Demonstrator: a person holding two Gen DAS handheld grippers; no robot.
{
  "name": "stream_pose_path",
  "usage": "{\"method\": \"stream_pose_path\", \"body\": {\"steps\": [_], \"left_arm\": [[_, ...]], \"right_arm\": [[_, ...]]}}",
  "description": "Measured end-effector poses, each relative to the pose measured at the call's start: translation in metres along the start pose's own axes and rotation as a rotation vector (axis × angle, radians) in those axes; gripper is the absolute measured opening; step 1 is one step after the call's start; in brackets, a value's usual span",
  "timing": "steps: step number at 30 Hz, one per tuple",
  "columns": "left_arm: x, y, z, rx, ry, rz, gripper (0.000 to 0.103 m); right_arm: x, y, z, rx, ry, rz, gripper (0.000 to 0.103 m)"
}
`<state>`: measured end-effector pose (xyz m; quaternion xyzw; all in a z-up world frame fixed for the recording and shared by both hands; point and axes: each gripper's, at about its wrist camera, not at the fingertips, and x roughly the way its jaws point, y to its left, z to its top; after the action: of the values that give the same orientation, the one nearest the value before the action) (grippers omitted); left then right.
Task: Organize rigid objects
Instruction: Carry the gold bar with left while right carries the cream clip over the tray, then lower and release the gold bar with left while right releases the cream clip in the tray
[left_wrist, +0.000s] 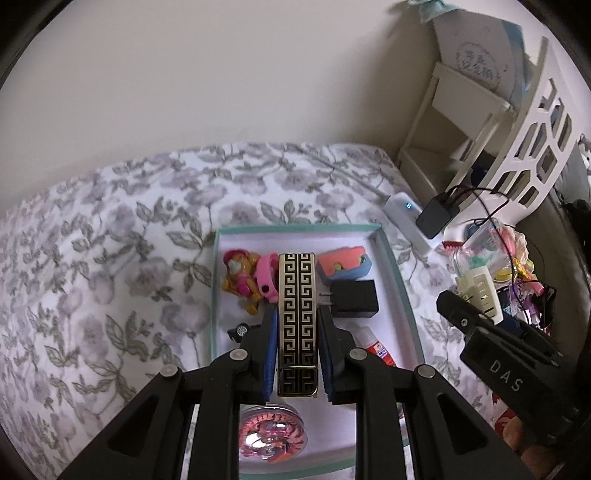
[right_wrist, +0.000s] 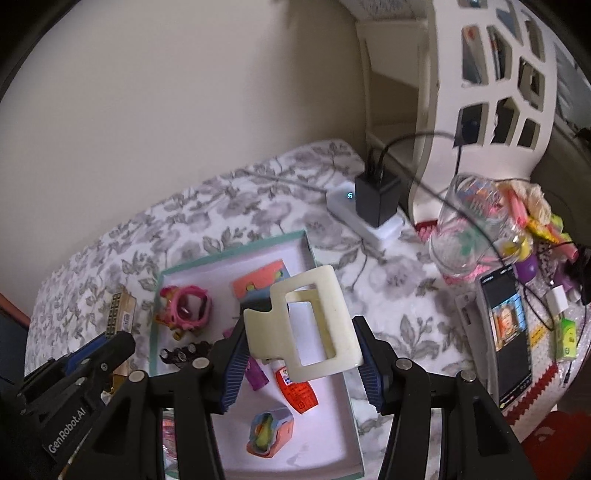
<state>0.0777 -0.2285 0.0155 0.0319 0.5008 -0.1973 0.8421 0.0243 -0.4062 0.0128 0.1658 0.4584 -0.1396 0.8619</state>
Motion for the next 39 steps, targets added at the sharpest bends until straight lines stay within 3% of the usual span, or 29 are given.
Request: {"method": "stream_pose_path", "body": {"steps": [12, 39], "left_arm": [[0.039, 0.013, -0.012, -0.044, 0.074, -0.024, 0.021], [0.065, 0.015, -0.026, -0.060, 0.160, -0.043, 0.021]], "right_arm": [[0.058, 0.019, -0.029, -0.102, 0.156, -0.029, 0.056], [0.089, 0.029, -0.050, -0.152, 0.266, -0.039, 0.056]]}}
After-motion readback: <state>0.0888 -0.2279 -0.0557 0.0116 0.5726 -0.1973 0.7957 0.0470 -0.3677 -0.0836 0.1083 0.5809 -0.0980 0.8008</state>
